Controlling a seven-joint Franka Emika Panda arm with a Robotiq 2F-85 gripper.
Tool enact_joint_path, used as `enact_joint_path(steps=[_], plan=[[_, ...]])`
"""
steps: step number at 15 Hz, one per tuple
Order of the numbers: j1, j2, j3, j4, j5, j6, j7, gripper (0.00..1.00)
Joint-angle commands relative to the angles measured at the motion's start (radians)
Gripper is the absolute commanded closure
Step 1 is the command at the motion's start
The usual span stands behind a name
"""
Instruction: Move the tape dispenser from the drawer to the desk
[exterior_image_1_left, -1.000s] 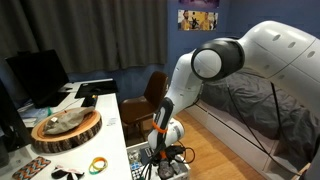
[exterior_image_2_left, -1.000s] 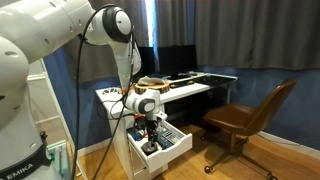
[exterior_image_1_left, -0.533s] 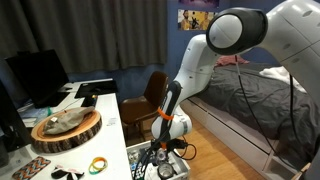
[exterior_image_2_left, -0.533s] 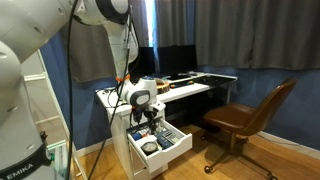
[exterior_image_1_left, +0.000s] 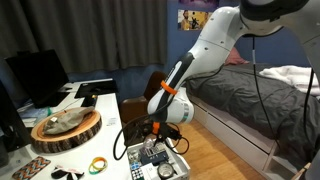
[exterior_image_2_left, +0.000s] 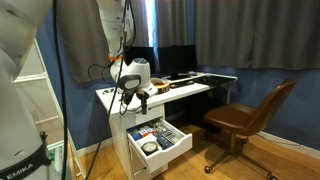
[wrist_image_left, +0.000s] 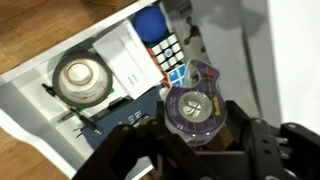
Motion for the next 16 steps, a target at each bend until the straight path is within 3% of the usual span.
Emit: enact_joint_path(steps=[1,2,3,10,11,16], plan=[[-0.213,0.008,0.270,0.034,0.062,-0.079,-0.062,0.64],[-0.097,-0.012,0.141,0.021,0.049,-0.050,-0.032,0.64],[-0.123,-0.016,0.176,0.027,0.055,-0.056,-0.039,0.39],[-0.096,-0.008,0.138,0.025,0.053,-0.056,-0.038,0.39],[-0.128,0.000,0.180,0.033,0.061,-0.062,-0.048,0.64],[-0.155,-0.001,0.277,0.079,0.140,-0.081,0.005,0.64]])
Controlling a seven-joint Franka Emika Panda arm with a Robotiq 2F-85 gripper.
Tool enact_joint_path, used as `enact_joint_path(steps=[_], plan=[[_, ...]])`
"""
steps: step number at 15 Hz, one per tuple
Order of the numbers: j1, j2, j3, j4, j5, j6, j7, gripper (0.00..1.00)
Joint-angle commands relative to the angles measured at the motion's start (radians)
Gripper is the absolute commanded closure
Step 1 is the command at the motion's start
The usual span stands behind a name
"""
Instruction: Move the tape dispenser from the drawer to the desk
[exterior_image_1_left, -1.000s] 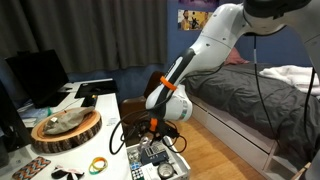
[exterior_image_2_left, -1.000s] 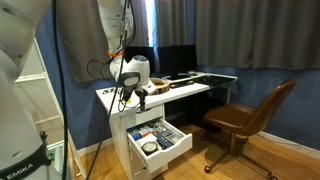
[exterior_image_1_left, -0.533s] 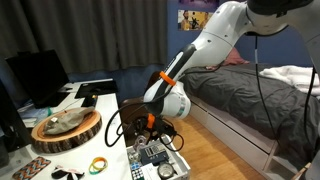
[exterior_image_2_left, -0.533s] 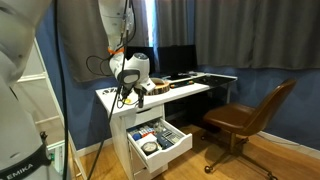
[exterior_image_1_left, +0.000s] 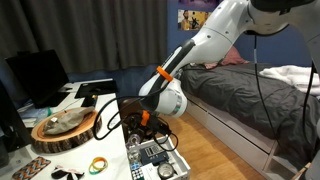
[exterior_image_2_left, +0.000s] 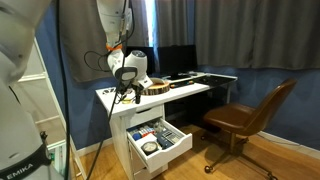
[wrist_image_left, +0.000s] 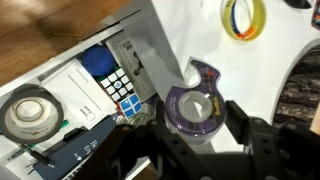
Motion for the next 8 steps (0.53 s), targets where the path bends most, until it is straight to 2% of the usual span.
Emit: enact_joint_path(steps=[1,8], plan=[[-0.017,0.018,0.064,0.067,0.096,-0.041,0.024,0.64],[0.072,0.126,0.028,0.302,0.317,-0.050,0.051,0.64]])
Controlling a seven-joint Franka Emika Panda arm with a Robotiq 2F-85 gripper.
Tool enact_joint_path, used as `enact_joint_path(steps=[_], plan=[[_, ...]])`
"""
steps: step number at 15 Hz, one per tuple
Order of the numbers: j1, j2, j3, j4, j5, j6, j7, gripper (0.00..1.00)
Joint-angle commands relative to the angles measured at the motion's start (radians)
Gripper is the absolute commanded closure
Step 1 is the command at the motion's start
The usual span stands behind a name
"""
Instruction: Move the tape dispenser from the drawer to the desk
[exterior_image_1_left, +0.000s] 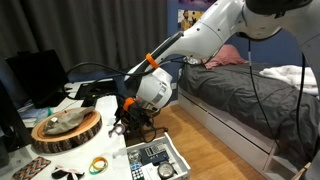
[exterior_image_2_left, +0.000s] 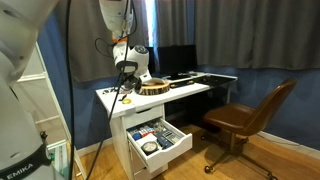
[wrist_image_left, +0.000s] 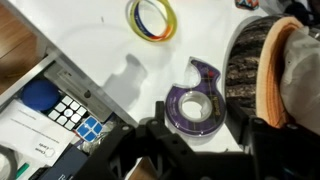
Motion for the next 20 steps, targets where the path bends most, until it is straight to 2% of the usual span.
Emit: enact_joint_path(steps=[1,2,3,4,10,15,16,17,19,20], plan=[[0.061,0.096,-0.042,0.159,0.117,-0.030,-0.001,0.64],[0.071,0.125,-0.049,0.200,0.142,-0.036,-0.016,0.64],[0.059,0.162,-0.039,0.221,0.092,-0.024,0.031,0.64],[0.113,0.172,-0.092,0.267,0.163,-0.041,-0.008,0.64],[0.247,0.285,-0.244,0.439,0.249,-0.138,0.015,0.64],[0.356,0.309,-0.378,0.517,0.298,-0.257,0.065,0.64],[0.367,0.307,-0.395,0.529,0.304,-0.278,0.069,0.14],[0.384,0.306,-0.414,0.537,0.306,-0.292,0.077,0.13],[0.406,0.291,-0.437,0.540,0.302,-0.296,0.065,0.01],[0.416,0.274,-0.446,0.529,0.295,-0.293,0.055,0.00]])
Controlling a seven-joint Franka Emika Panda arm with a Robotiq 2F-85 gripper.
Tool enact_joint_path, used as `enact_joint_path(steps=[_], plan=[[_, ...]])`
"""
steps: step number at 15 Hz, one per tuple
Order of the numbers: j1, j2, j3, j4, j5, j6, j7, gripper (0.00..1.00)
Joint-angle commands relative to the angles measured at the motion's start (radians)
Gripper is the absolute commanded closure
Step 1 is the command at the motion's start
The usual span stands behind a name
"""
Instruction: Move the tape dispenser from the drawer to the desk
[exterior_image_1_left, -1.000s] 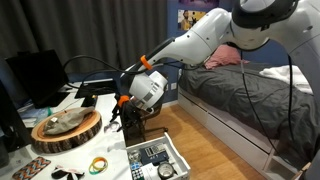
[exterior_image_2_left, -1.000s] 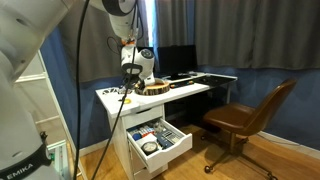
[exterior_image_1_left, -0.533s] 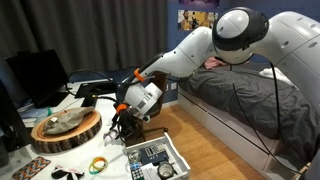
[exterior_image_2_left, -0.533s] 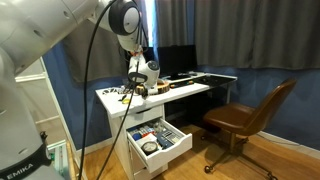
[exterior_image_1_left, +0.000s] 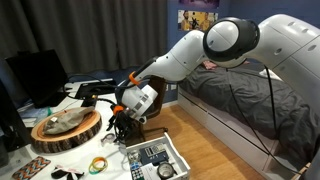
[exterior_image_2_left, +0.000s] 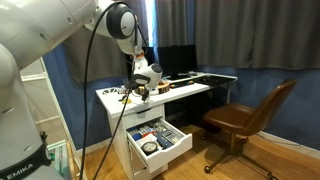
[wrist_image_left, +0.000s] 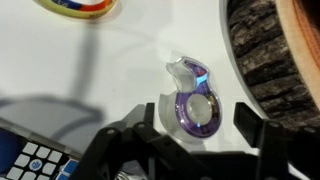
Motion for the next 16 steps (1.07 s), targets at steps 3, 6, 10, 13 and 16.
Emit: enact_joint_path(steps=[3,6,10,13,16], plan=[[0.095,-0.086,-0.090,-0.039,-0.021,0.022,-0.054,0.00],[0.140,-0.205,-0.155,-0.172,-0.102,-0.019,-0.060,0.00],[0.209,-0.397,-0.248,-0.387,-0.258,-0.030,-0.013,0.00],[0.255,-0.554,-0.314,-0.548,-0.430,-0.029,0.023,0.00],[0.285,-0.698,-0.374,-0.692,-0.672,-0.045,0.106,0.00]])
